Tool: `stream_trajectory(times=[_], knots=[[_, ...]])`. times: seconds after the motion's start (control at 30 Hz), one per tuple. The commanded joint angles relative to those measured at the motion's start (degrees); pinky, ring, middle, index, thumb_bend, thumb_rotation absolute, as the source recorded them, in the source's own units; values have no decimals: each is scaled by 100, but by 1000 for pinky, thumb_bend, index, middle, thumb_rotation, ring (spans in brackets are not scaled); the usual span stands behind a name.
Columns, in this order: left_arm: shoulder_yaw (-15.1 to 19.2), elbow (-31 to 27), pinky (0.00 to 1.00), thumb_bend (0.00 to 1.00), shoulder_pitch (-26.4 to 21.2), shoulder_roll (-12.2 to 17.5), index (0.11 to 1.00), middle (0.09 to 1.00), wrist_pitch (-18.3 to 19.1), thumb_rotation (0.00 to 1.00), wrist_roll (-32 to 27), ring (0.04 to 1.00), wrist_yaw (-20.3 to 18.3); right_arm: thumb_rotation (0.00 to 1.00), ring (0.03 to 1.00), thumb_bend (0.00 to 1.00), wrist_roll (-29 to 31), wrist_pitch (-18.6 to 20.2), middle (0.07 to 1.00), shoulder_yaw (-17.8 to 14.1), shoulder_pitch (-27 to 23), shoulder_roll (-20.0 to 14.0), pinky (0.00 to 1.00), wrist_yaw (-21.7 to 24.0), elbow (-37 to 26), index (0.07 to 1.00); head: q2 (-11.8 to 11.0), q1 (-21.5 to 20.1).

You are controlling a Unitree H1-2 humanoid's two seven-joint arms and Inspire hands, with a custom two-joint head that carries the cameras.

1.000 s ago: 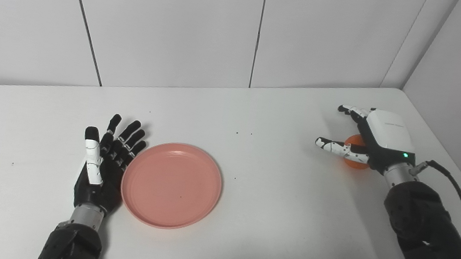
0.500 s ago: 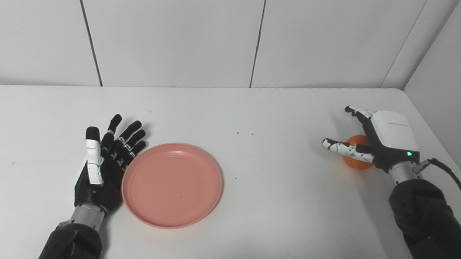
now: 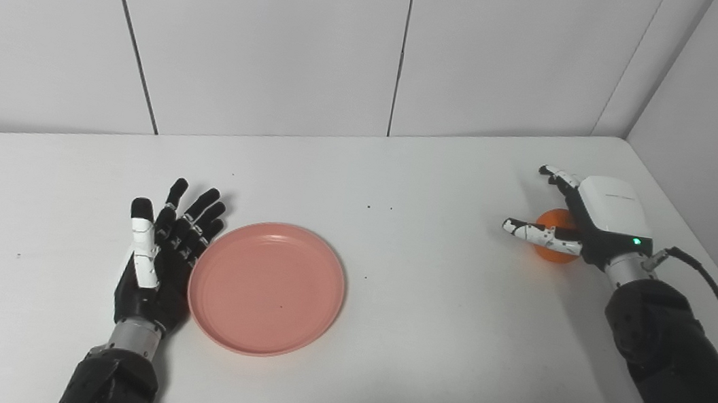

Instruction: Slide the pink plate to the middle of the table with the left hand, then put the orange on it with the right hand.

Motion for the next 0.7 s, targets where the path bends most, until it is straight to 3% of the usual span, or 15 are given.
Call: stream_trajectory(times=[0.0, 0.27, 0.5, 0.6, 0.67], knots=[[-10, 164, 934, 987, 261, 4, 994, 862, 429, 907, 26, 888, 118, 884, 794, 851, 9, 74, 800, -51, -187, -128, 800, -41, -149, 838, 19, -2], [-33, 152, 920, 990, 254, 16, 996, 857, 444, 910, 57, 883, 119, 886, 776, 840, -58, 65, 797, 40, -135, -70, 750, -84, 0, 833, 26, 12], [-29, 114, 938, 979, 262, -9, 995, 860, 464, 908, 36, 883, 132, 900, 781, 834, -127, 251, 810, 185, -87, -100, 760, 164, -5, 840, 44, 33], [-21, 103, 936, 982, 261, -22, 995, 862, 494, 909, 25, 885, 148, 868, 773, 835, 45, 289, 795, 113, -77, -72, 762, 208, 44, 819, 46, 49], [-13, 98, 946, 977, 262, -29, 995, 857, 512, 909, 5, 883, 144, 877, 734, 863, 158, 303, 758, 63, -85, -75, 707, 244, 116, 767, 49, 50]])
